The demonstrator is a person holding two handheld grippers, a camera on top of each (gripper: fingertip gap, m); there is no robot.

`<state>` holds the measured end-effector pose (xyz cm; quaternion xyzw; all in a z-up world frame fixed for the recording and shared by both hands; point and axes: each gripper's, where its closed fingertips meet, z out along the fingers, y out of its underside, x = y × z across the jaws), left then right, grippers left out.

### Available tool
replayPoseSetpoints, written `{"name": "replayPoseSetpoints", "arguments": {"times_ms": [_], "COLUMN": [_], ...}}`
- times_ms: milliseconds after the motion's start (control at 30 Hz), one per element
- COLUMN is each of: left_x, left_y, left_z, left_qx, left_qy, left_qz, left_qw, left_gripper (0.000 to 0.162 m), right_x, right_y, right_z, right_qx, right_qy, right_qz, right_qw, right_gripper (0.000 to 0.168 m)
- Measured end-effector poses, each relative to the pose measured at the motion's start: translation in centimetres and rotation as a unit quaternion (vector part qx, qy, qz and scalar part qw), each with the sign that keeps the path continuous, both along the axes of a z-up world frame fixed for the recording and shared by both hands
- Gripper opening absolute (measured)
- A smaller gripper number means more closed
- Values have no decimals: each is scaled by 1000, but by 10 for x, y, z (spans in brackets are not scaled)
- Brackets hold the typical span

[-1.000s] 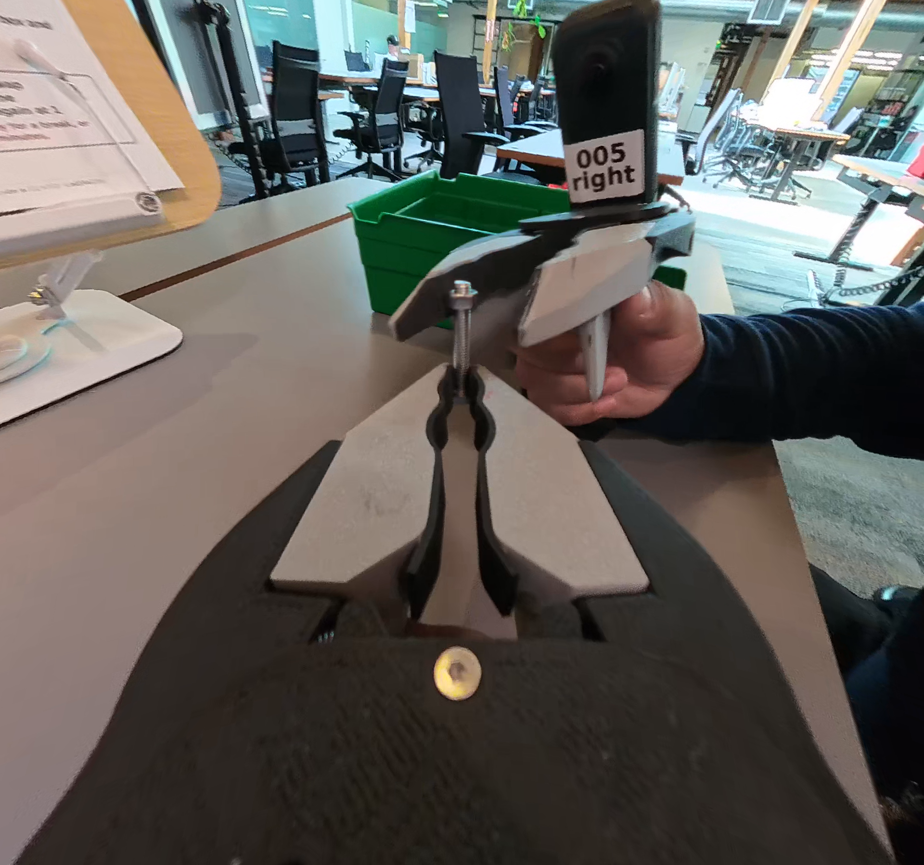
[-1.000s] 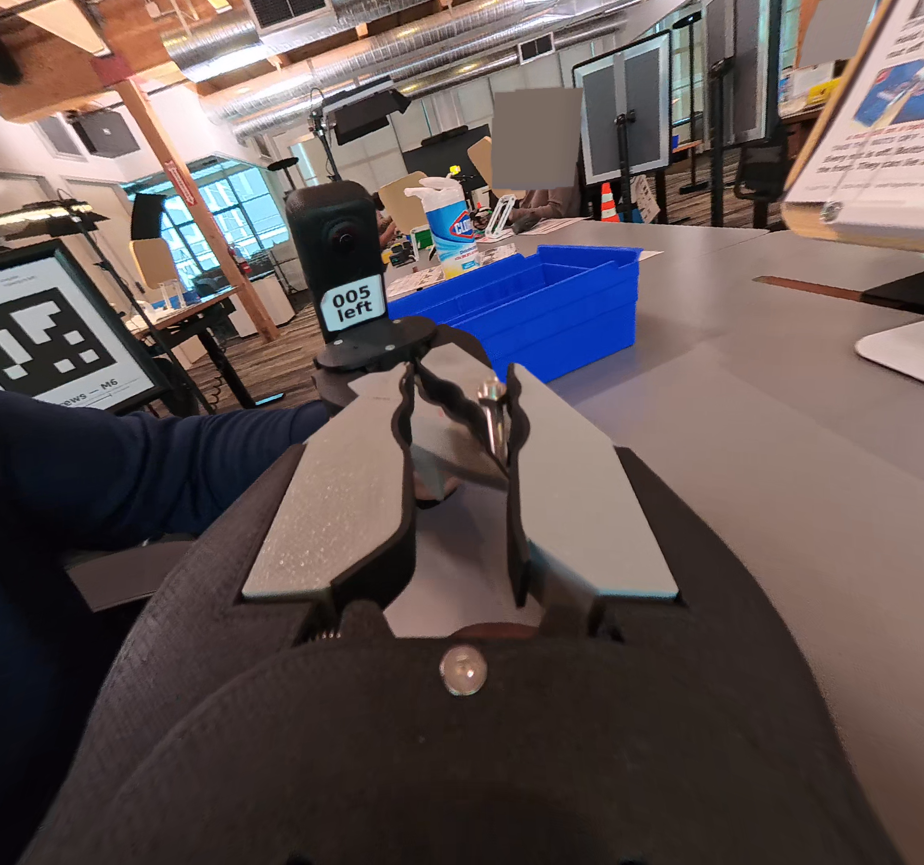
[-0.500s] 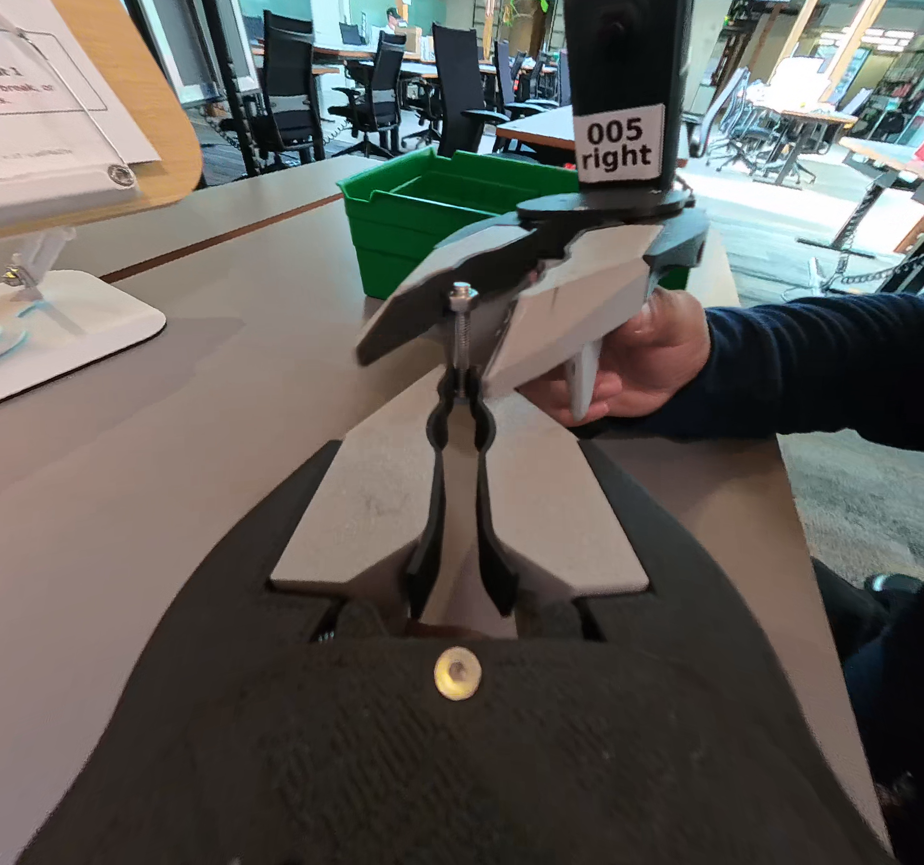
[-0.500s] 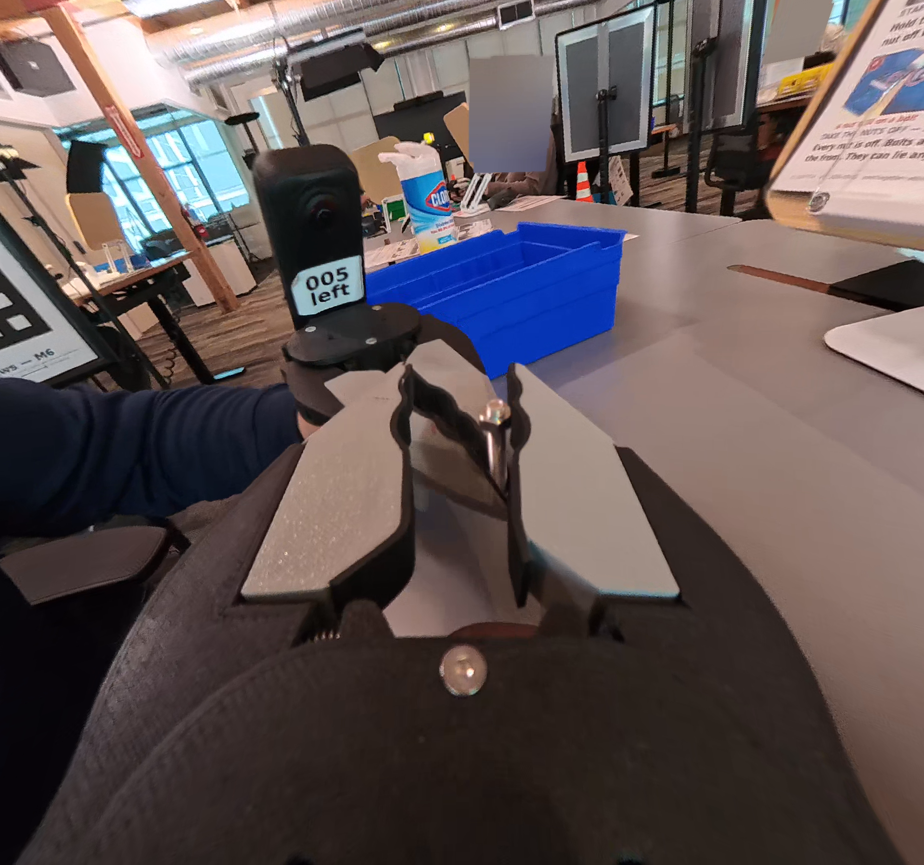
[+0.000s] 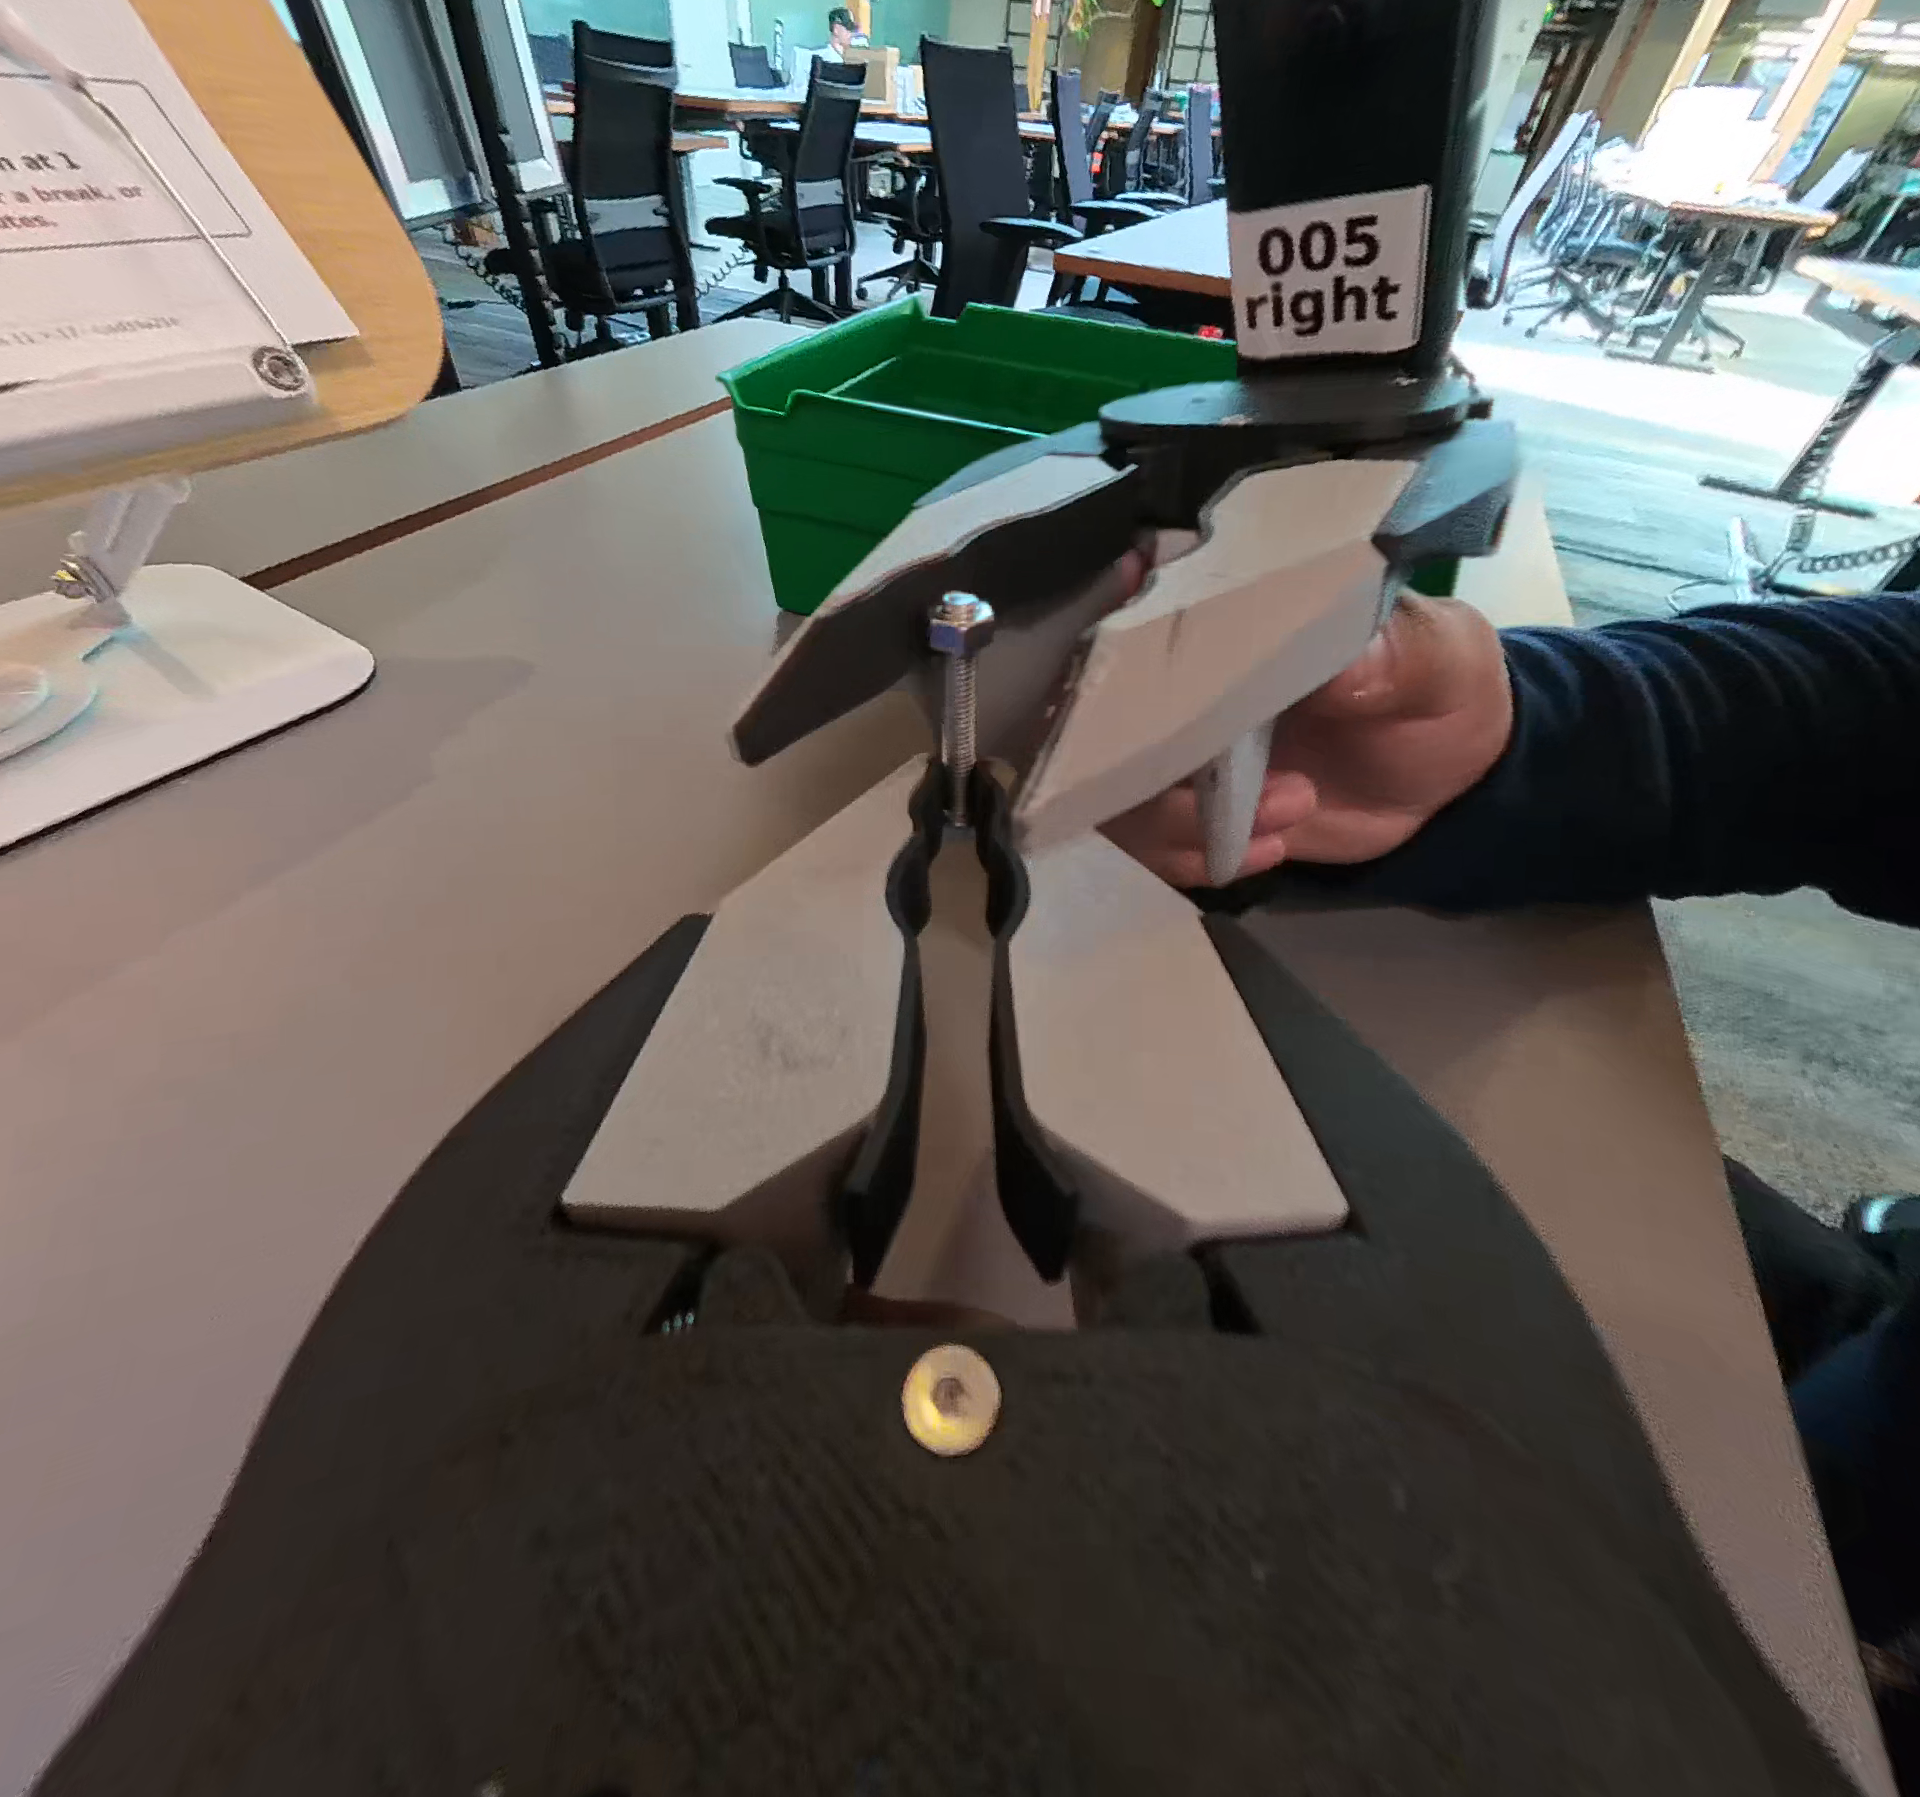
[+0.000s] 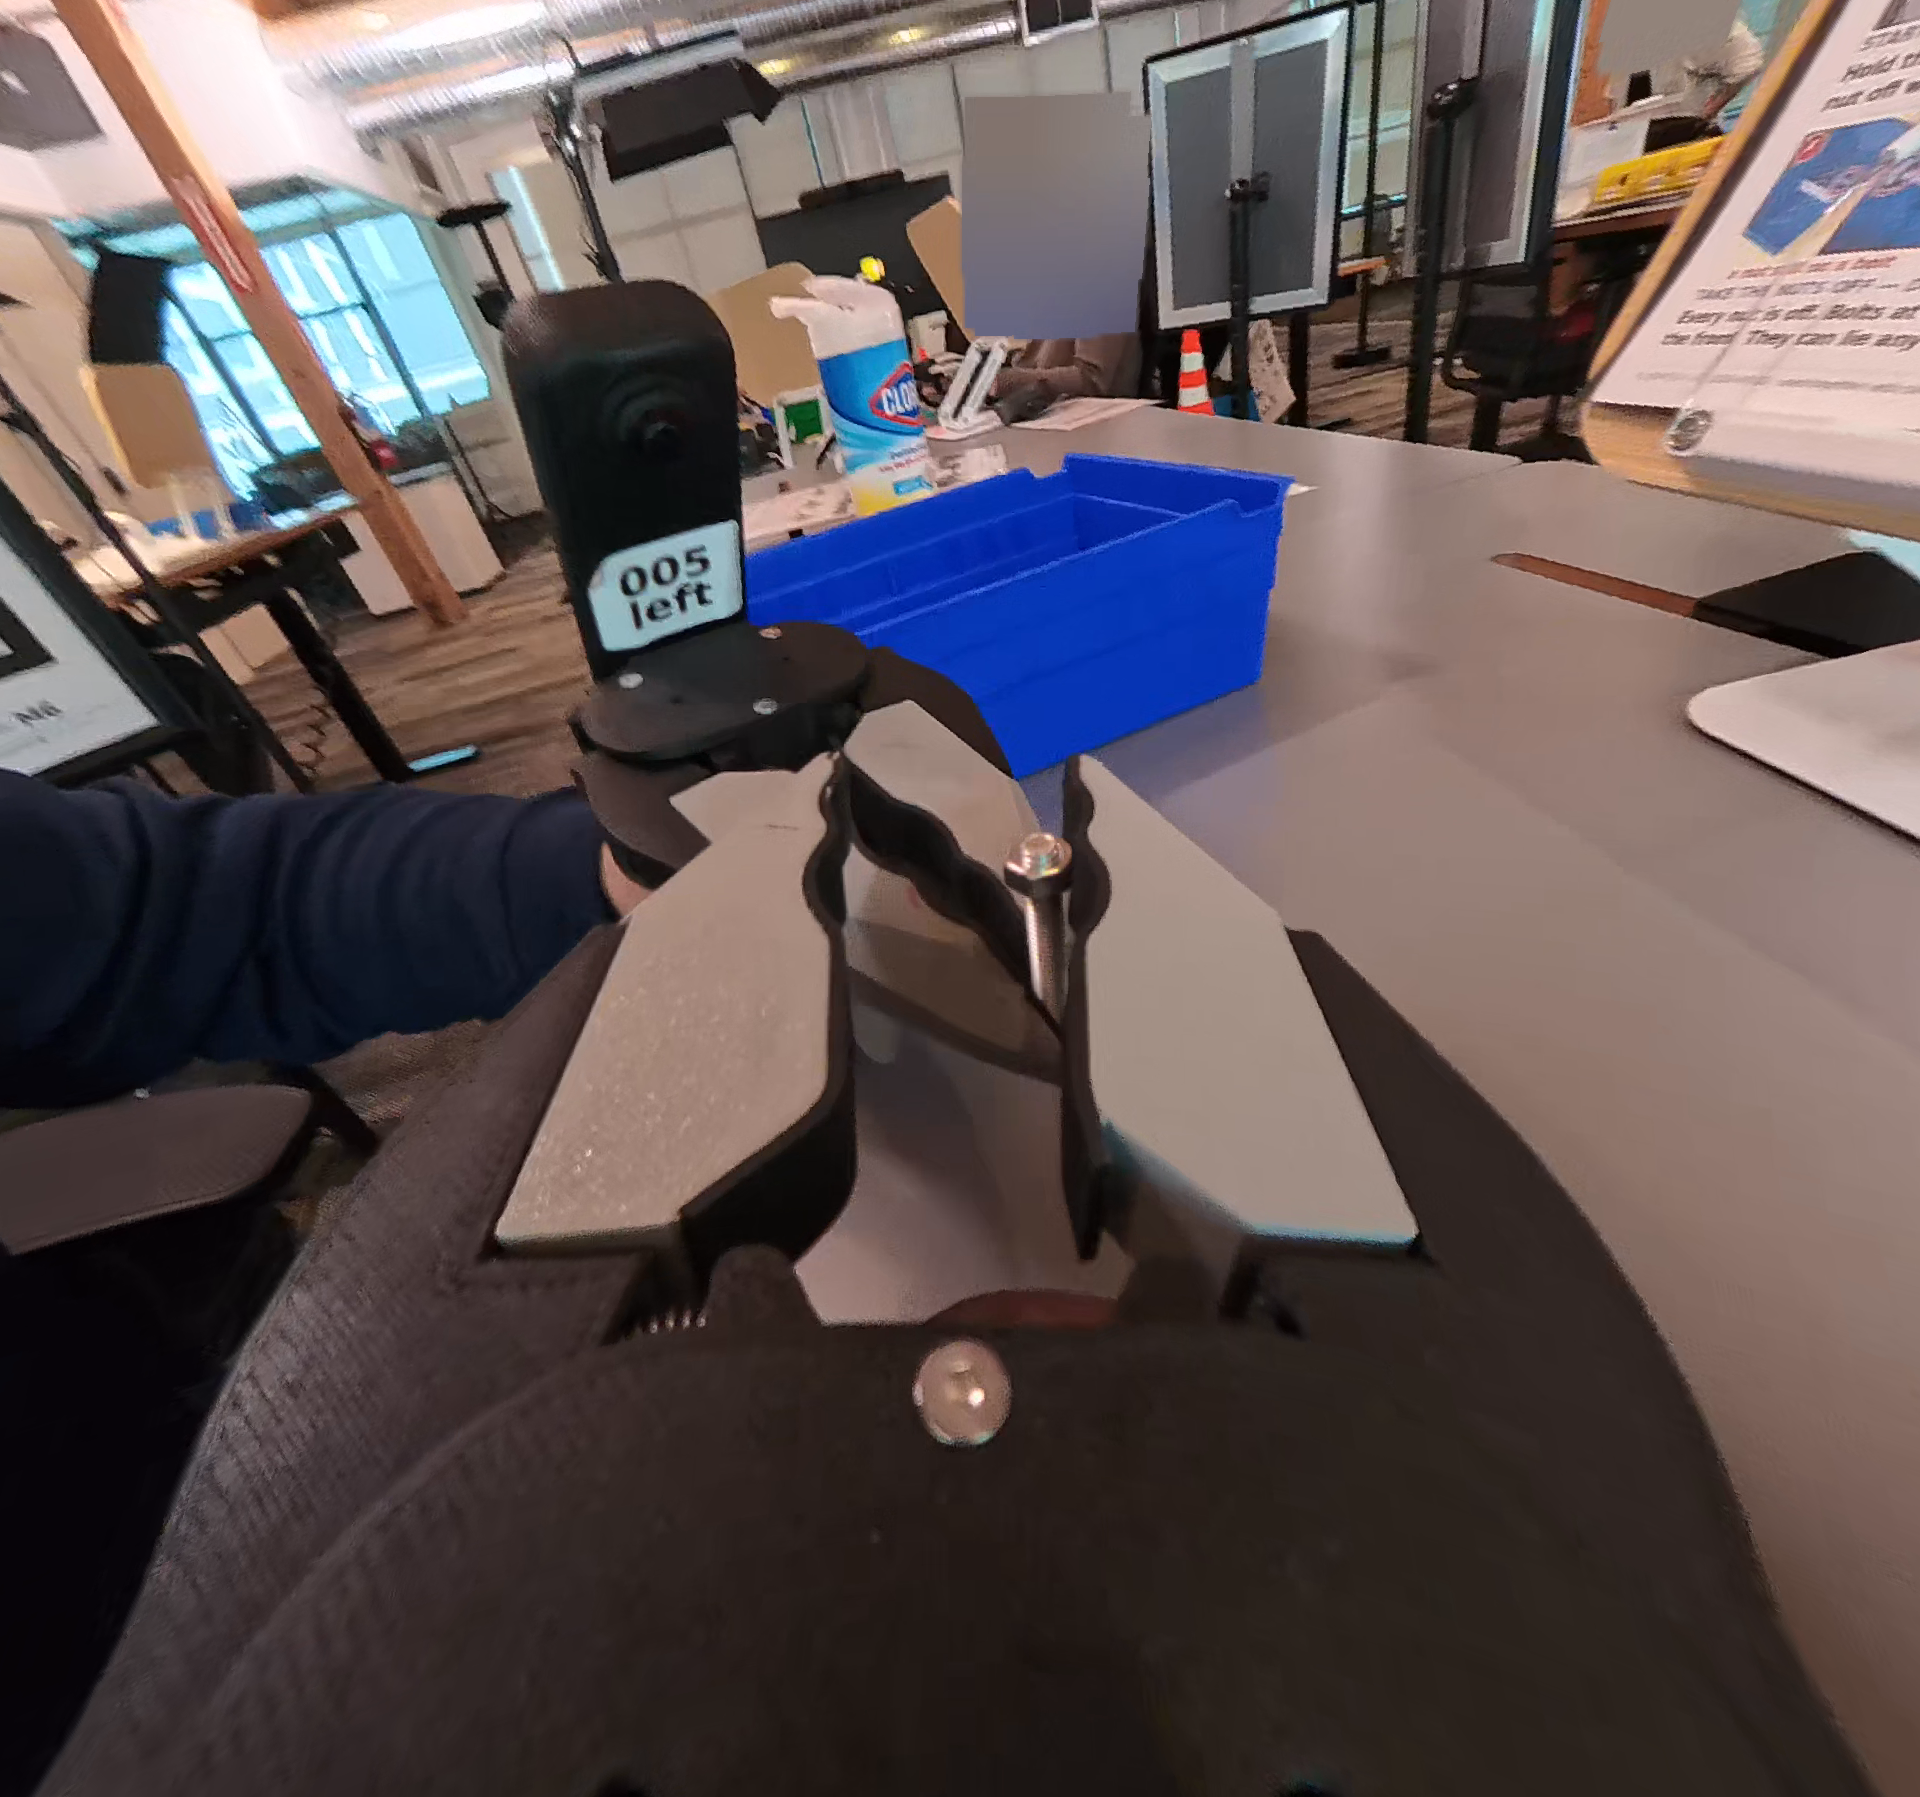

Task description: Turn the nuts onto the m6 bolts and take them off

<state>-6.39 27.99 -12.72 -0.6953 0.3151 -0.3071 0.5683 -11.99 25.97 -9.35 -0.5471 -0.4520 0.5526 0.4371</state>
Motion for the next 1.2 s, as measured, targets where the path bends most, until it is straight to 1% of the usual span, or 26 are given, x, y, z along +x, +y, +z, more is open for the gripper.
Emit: {"name": "replayPoseSetpoints", "arguments": {"times_ms": [100,200,267,300,433,500,633,700,833,900,1000,1133,1200], "left_x": [-9,-19,-20,-18,0,0,-17,-21,-9,0,-3,-15,-17], "left_y": [4,8,8,7,-2,-2,6,7,-1,-6,-4,4,5], "left_z": [4,8,8,7,0,0,4,5,2,-1,-2,1,2], "left_qx": [-4,-3,-7,-7,-4,8,8,6,3,5,9,1,-4], "left_qy": [-15,-22,-25,-22,3,17,14,10,18,27,34,18,13], "left_qz": [14,29,28,25,-3,1,31,34,7,-8,0,21,24], "left_qw": [1000,999,999,999,1000,1000,999,999,1000,1000,999,1000,1000], "left_gripper": [2,2,2,2,2,2,2,2,2,2,2,2,2], "right_x": [9,20,21,19,1,2,19,23,9,0,2,16,20], "right_y": [11,19,17,13,-3,-1,16,19,3,-7,-2,15,18], "right_z": [1,8,12,11,1,2,8,11,2,-1,-2,2,7], "right_qx": [5,-6,-6,-3,-4,-10,-3,-2,1,-1,9,-10,-13], "right_qy": [-1,15,23,20,0,3,11,15,-4,-7,-15,-3,6], "right_qz": [-24,-29,-21,-13,13,13,-17,-22,11,25,11,-17,-18], "right_qw": [1000,999,1000,1000,1000,1000,1000,1000,1000,1000,1000,1000,1000], "right_gripper": [33,29,27,27,35,33,30,29,28,31,28,30,29]}}
